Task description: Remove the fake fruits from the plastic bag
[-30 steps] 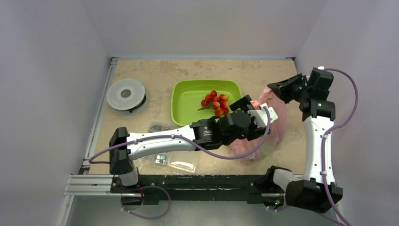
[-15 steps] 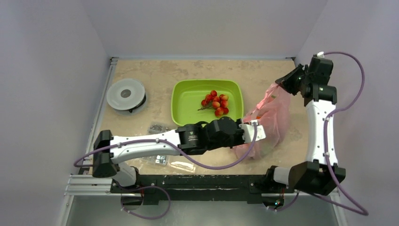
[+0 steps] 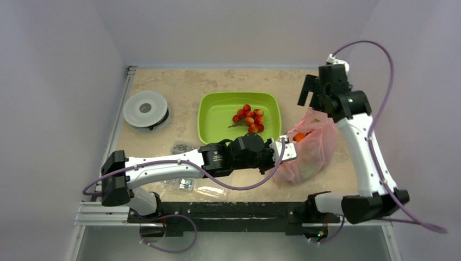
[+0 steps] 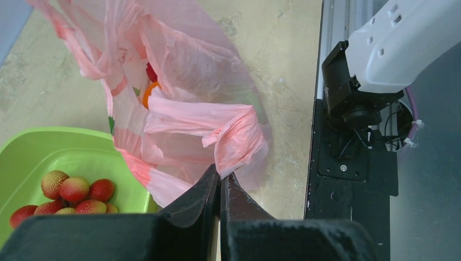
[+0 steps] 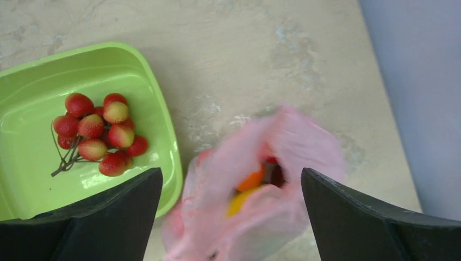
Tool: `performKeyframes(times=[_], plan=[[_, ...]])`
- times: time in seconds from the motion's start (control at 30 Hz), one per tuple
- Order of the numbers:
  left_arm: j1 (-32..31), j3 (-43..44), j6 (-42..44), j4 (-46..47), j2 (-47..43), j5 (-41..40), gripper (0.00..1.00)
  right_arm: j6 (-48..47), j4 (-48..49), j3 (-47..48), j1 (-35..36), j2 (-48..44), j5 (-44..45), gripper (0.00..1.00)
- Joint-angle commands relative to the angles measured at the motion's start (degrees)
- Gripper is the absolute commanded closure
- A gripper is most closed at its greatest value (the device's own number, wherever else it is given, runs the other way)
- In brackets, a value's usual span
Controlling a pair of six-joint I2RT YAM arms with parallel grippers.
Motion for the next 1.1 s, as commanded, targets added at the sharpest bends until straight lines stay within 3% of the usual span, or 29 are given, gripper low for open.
performKeyframes(times=[0.0, 0.13, 0.27, 0.37, 0.47, 0.57, 0.63, 0.83, 1.07], plan=[[-0.10, -1.38, -1.64, 3.89, -2.02, 3.11, 1.00, 0.08, -8.74, 3.59, -1.45, -11.63, 7.79, 0.01], [-0.05, -1.15, -1.62, 2.93, -2.28, 5.78, 1.00, 5.38, -13.30, 0.96, -1.49, -17.01, -0.76, 0.01], [-0.02, -1.40, -1.78, 1.96, -2.92, 7.22, 1.00, 13.68, -12.24, -9.96, -1.48, -23.63, -13.62, 0.01], [-0.05, -1.68, -1.54, 0.75, -3.44, 8.41, 1.00, 18.32, -5.68, -21.22, -1.47, -29.96, -19.44, 0.01], [-0.04, -2.11, -1.04, 0.21, -4.12, 9.45, 1.00, 22.75, -1.26, -26.59, -1.47, -31.82, -17.03, 0.02], [-0.05, -1.84, -1.13, -0.71, -4.25, 9.50, 1.00, 25.34, 2.45, -28.78, -1.44, -32.65, -10.38, 0.15], [-0.03, -1.38, -1.40, -1.44, -4.15, 10.15, 1.00, 26.62, 4.93, -30.47, -1.43, -32.81, -8.52, 0.19], [-0.05, -0.76, -1.19, -2.77, -4.14, 10.55, 1.00, 29.57, 8.74, -35.84, -1.45, -29.47, -12.72, 0.26], [-0.05, 0.81, -0.92, -4.24, -3.32, 10.79, 1.00, 29.58, 11.54, -38.69, -1.45, -26.27, -11.21, 0.35]])
